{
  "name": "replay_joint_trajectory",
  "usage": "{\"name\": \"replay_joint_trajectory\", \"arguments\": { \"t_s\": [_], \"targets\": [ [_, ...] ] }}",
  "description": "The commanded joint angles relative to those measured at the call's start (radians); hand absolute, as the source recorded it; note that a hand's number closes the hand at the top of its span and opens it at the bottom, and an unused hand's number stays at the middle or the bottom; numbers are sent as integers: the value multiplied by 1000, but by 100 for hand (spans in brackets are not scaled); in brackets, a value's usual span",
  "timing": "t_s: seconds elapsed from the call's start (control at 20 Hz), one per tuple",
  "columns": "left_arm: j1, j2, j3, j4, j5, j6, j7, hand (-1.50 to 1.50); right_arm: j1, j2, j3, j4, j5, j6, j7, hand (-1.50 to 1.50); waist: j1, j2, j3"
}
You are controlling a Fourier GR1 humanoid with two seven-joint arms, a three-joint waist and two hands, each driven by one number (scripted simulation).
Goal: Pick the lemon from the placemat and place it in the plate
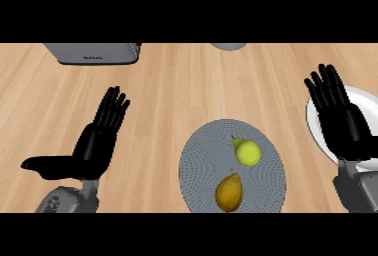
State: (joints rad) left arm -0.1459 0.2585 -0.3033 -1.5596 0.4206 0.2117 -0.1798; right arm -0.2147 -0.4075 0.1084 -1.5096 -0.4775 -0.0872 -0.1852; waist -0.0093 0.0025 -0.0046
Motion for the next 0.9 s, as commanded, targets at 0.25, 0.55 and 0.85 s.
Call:
{"name": "replay_joint_trajectory", "arguments": {
  "t_s": [0.25,0.55,0.85],
  "targets": [
    [192,102,24,199,-32,98,208,0,153,-114,-157,-188,183,-333,49,150,-79,-17,-1],
    [201,103,14,167,-4,70,245,0,413,0,-144,-226,430,-711,38,-150,-87,-20,1],
    [174,85,-1,162,-12,53,262,0,777,70,45,-613,616,-820,65,-150,-39,-10,1]
  ]
}}
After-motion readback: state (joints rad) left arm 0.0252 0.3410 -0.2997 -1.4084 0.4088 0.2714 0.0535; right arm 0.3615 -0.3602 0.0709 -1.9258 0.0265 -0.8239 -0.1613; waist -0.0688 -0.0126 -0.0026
